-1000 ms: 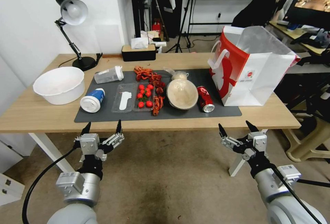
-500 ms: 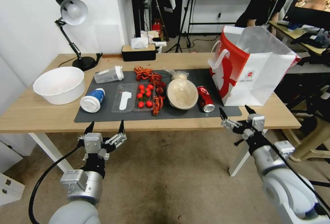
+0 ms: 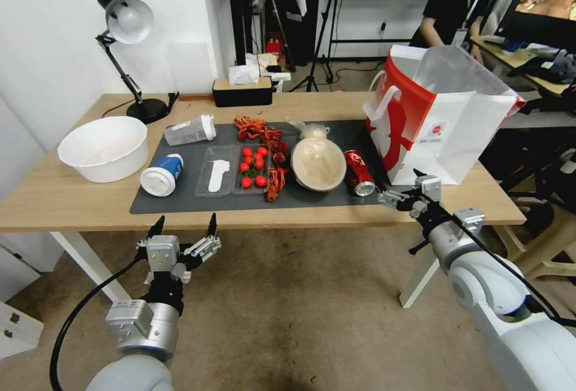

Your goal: Pick up the trash from the table and place it into the takeout bag.

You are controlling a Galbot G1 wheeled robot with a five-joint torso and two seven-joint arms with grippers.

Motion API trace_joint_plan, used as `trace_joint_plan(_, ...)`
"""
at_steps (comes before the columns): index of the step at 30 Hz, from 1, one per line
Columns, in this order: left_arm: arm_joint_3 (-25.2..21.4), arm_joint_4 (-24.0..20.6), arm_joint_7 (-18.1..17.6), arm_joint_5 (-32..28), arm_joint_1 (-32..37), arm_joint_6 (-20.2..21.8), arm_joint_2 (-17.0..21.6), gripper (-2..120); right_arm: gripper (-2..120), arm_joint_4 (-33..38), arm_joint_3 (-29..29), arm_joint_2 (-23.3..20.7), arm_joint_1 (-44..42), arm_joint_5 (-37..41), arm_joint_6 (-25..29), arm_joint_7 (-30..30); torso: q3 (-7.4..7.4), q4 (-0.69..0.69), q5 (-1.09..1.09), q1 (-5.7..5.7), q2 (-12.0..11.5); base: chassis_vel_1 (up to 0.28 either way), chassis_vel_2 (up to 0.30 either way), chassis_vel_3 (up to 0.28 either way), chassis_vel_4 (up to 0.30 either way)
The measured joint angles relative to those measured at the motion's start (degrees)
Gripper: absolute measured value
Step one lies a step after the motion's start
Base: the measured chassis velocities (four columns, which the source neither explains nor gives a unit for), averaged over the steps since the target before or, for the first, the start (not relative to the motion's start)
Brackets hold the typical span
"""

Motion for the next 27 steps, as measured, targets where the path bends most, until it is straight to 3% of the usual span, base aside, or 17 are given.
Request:
trace_joint_plan(15,-0.3,0.2,-0.3,0.6,0.5,-0.5,-0.7,100,100,-4.9,-6.9,-1.1,6.5,2.1,-0.4,-1.6,0.0,0.0,-0.01,0.0,0.0,0.0,0.0,0.0,0.0)
trace_joint_plan(27,-0.5,0.3,-0.4,0.6,0.5,-0.7,-0.8,100,100,-6.3,-8.7,-0.9,8.6,2.5,-0.4,-1.5,0.0,0.0,-0.01,0.0,0.0,0.0,0.0,0.0,0.0)
